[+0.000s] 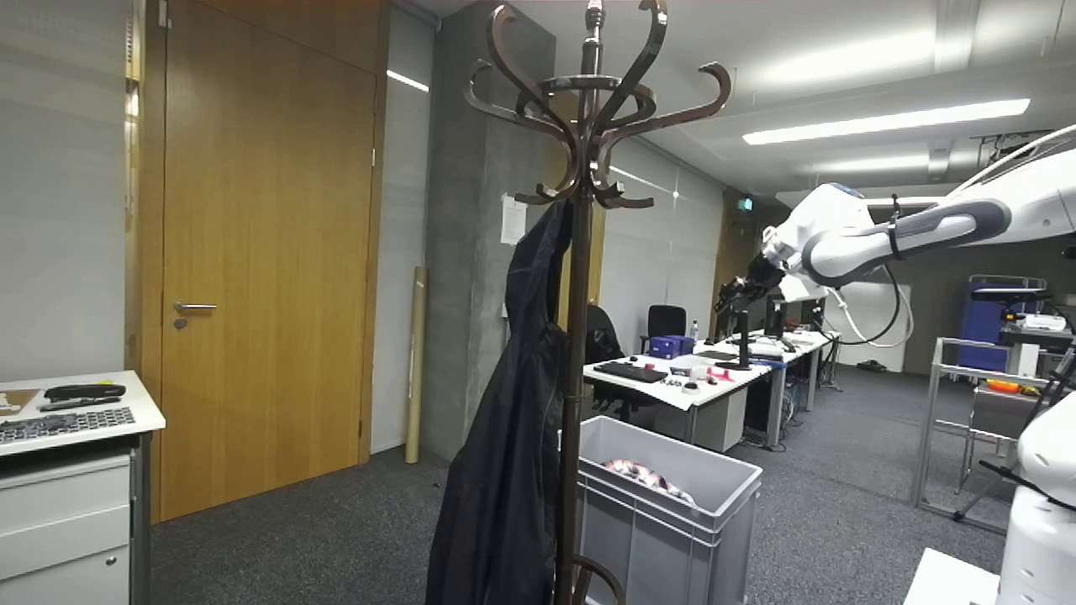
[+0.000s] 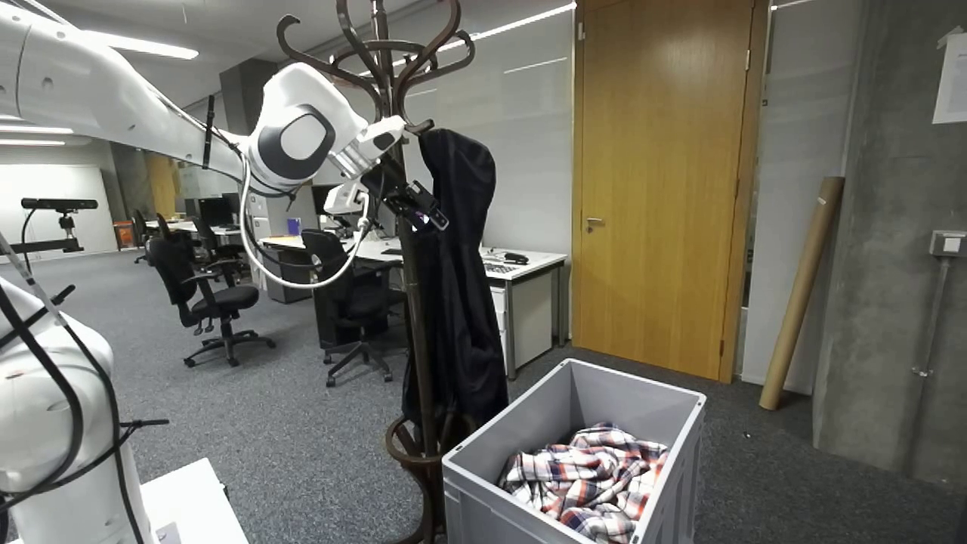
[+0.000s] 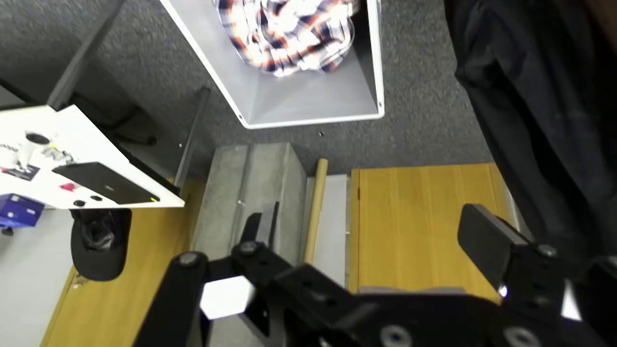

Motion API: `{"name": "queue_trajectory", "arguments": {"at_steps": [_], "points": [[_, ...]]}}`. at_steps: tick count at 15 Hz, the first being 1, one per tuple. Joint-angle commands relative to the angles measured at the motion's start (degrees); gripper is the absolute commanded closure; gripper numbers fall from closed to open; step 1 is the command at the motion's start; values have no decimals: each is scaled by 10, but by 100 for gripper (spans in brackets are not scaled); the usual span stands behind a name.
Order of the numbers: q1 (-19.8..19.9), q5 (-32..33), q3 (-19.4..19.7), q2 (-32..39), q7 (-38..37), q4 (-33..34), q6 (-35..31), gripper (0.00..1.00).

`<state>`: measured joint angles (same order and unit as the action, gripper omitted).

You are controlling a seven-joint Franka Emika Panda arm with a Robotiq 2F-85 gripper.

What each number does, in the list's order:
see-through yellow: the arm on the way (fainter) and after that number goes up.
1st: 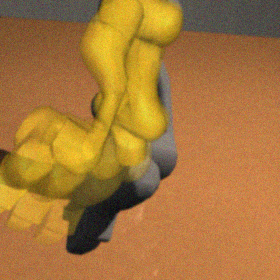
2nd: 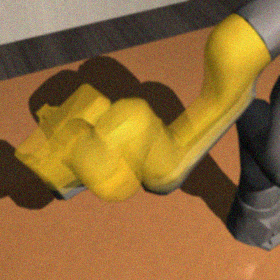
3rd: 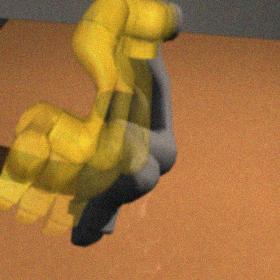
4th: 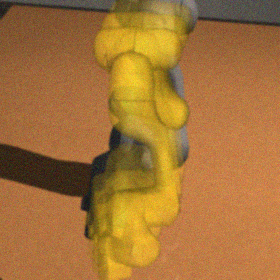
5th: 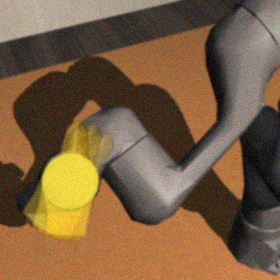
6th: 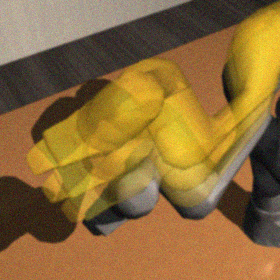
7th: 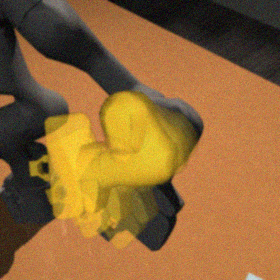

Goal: Take the hoodie off of the coat hanger

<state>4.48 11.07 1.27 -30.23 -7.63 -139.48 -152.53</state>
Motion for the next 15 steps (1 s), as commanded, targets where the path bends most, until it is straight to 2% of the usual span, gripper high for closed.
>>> {"name": "queue_trajectory", "arguments": {"at_steps": [1, 3, 5, 6, 7, 10, 12, 13, 15], "points": [[-41, -52, 25, 40, 68, 27, -114, 0], [-81, -85, 44, 54, 112, 35, -171, 0], [-144, -114, 84, 59, 154, 39, -210, 0], [-84, -98, 37, 46, 116, 19, -181, 0], [-96, -103, 42, 48, 121, 21, -184, 0], [-88, -102, 38, 50, 119, 18, -184, 0], [-67, -93, 17, 38, 98, -6, -177, 0], [-59, -92, 9, 39, 89, -14, -189, 0], [-85, -110, 20, 41, 100, -28, -250, 0]]}}
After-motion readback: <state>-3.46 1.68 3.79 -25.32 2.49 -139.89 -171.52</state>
